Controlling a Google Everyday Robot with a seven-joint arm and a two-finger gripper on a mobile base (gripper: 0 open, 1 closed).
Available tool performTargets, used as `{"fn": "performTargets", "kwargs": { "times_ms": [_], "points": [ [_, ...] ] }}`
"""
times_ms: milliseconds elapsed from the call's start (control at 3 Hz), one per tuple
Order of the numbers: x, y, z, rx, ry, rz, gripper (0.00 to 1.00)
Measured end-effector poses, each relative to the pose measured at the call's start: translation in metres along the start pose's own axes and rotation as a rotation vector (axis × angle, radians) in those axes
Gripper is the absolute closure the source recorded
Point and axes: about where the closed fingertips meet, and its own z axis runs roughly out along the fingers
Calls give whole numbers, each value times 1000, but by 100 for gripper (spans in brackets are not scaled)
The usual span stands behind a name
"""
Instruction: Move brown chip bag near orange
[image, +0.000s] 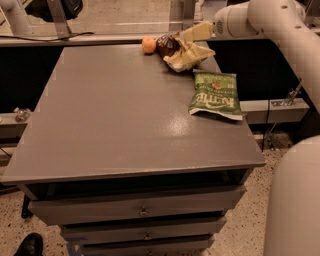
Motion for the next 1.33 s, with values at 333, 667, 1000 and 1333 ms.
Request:
{"fn": "performTargets", "kwargs": {
  "times_ms": [333,667,1000,1333],
  "points": [
    [-13,4,-47,-73,-58,-18,0],
    [-7,21,-92,-165,-56,-71,0],
    [15,29,-138,-243,-28,-141,0],
    [47,28,-180,-312,1,-197,0]
  ]
}}
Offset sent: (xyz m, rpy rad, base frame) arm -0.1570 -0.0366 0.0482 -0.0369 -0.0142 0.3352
